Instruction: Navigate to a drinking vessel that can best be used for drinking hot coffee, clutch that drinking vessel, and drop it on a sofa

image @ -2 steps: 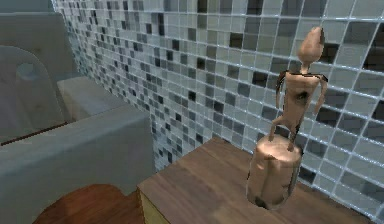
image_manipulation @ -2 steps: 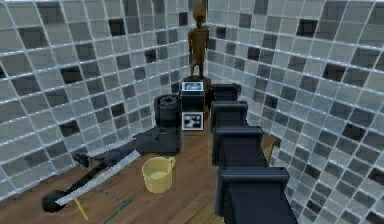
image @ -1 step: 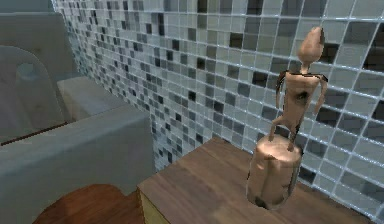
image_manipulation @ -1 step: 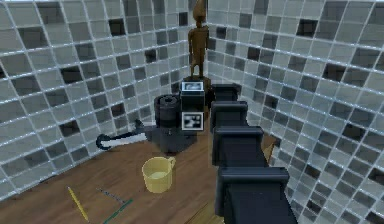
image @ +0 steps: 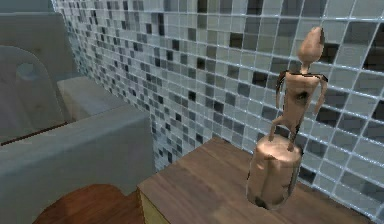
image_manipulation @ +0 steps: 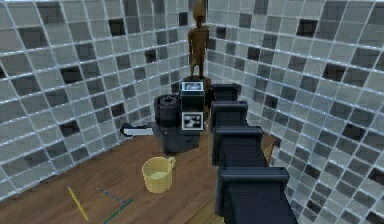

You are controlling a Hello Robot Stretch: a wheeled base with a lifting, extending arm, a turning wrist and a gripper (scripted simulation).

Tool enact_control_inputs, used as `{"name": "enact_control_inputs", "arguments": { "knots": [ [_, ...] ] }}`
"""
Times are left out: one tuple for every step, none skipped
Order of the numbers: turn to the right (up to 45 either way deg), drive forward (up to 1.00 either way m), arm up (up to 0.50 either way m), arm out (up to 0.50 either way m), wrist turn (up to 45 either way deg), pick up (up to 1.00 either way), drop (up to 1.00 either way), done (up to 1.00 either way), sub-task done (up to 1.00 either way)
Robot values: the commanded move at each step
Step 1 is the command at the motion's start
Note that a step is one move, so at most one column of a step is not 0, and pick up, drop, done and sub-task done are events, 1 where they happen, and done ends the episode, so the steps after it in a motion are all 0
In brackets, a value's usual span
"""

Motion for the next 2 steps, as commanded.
{"name": "enact_control_inputs", "arguments": {
  "knots": [
    [0.0, 0.00, -0.28, 0.00, 0.0, 0.00, 0.00, 0.00, 0.00],
    [0.0, 0.00, 0.00, 0.00, 0.0, 1.00, 0.00, 0.00, 0.00]
  ]
}}
